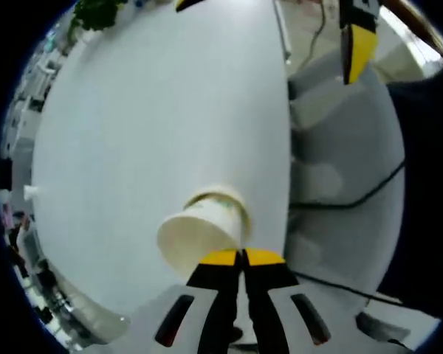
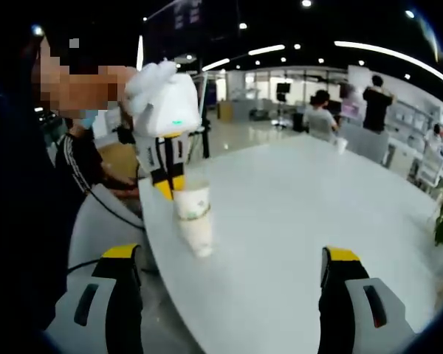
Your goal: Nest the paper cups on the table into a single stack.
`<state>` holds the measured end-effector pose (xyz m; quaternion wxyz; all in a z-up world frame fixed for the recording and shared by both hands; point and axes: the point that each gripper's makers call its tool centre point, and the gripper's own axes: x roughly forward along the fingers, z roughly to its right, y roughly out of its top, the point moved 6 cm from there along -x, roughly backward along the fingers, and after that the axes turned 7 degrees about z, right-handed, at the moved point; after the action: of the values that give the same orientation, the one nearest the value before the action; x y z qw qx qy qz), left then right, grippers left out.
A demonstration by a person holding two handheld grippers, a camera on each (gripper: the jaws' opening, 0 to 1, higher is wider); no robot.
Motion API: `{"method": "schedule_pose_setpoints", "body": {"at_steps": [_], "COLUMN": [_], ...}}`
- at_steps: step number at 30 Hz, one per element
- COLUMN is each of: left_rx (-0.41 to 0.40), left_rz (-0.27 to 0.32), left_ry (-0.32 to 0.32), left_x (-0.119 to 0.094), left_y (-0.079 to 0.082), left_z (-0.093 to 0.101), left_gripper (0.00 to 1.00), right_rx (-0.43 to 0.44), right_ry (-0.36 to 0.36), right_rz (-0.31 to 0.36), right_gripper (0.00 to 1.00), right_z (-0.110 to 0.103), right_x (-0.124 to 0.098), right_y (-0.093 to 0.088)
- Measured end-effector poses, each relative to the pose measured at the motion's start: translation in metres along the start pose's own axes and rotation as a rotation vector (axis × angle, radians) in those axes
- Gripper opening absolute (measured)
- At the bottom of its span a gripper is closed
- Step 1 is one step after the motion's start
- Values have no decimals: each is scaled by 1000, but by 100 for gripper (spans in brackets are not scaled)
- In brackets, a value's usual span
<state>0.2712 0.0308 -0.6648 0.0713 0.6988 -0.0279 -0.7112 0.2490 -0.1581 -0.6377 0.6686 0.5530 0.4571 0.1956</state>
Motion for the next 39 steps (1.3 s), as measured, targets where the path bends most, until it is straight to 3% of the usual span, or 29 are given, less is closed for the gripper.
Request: {"method": "schedule_pose_setpoints", "body": {"at_steps": [9,27,36,39], "left_rx": [-3,-44,22,58], "left_rz": [-27,-21,33,43], "left_ry": [28,-2,53,7], "left_x": [14,31,27,23], "left_y": [10,17,14,10], "left_z": [2,4,1,5], "left_gripper": [0,1,2,12], "right_rx": [5,14,13,11], "right_ry": [-1,-2,-6,-3], "right_rz": [-4,-4,-8,-9], "right_gripper": [100,99,99,99], "right_z": [-1,-3,-2,-3], "right_x": [-1,-3,-5,-5], "right_y": [-3,-6,-7,-6]}}
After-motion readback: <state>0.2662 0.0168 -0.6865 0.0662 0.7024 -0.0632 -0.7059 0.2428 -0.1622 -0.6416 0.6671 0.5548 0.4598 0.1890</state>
